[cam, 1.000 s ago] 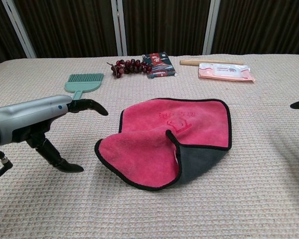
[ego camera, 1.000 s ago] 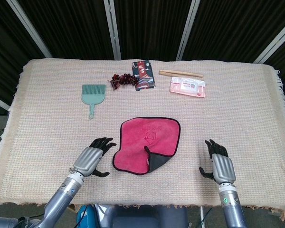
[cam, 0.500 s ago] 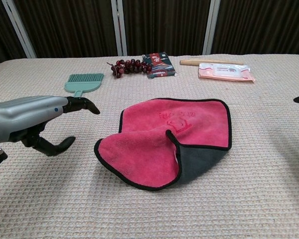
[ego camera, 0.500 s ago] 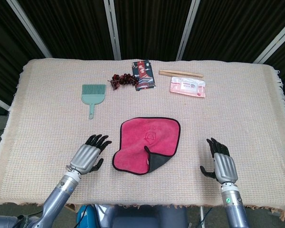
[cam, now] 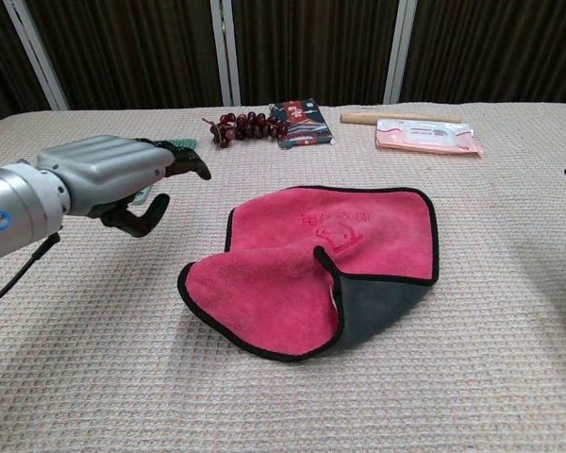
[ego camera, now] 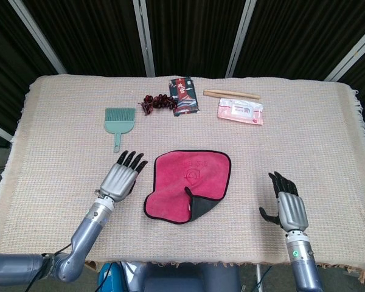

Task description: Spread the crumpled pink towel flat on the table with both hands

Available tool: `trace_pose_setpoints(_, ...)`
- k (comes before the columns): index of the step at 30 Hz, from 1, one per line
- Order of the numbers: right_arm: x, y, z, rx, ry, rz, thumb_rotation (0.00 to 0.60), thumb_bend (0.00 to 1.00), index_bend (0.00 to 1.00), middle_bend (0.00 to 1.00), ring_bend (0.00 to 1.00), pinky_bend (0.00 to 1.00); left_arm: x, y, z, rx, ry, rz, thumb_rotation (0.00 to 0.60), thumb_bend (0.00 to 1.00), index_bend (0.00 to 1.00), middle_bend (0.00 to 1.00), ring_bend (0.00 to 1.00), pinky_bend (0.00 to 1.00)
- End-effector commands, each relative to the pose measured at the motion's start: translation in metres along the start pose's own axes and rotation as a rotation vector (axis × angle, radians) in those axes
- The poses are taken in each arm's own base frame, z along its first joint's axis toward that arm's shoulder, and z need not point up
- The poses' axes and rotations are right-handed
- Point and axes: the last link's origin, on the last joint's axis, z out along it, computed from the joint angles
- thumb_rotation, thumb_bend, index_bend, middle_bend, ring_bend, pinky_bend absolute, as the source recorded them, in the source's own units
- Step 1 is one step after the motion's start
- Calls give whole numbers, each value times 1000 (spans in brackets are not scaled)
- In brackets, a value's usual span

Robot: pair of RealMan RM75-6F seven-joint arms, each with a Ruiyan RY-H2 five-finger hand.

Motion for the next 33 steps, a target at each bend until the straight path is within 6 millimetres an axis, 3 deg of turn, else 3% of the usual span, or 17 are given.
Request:
trace_pose_setpoints(1, 0, 0, 3, 0, 5, 5, 600, 299, 0, 0, 0, 0, -3, 13, 20, -13, -29, 43, 600, 843, 123, 36, 0, 0)
trace_pose_setpoints(10, 7, -3, 1, 13, 39, 30, 600, 299, 0, 0, 0, 0, -16, 40, 48, -34, -58, 141, 600, 864, 123, 44, 0, 0)
trace_pose_setpoints(19, 8, -3, 0, 17, 40, 39, 600, 299, 0, 0, 0, 0, -24, 48, 63, -3, -77, 158, 600, 879, 128, 48, 0, 0)
trace_pose_setpoints(28, 8, -5, -3, 33, 37, 44, 600, 298, 0, 0, 0, 0, -38, 33, 64, 53, -123, 193, 600, 883, 135, 55, 0, 0)
trace_pose_setpoints(33, 7, -5, -3, 36, 37, 44, 600, 299, 0, 0, 0, 0, -35, 22, 66, 83, -111, 196, 600, 887, 136, 56, 0, 0)
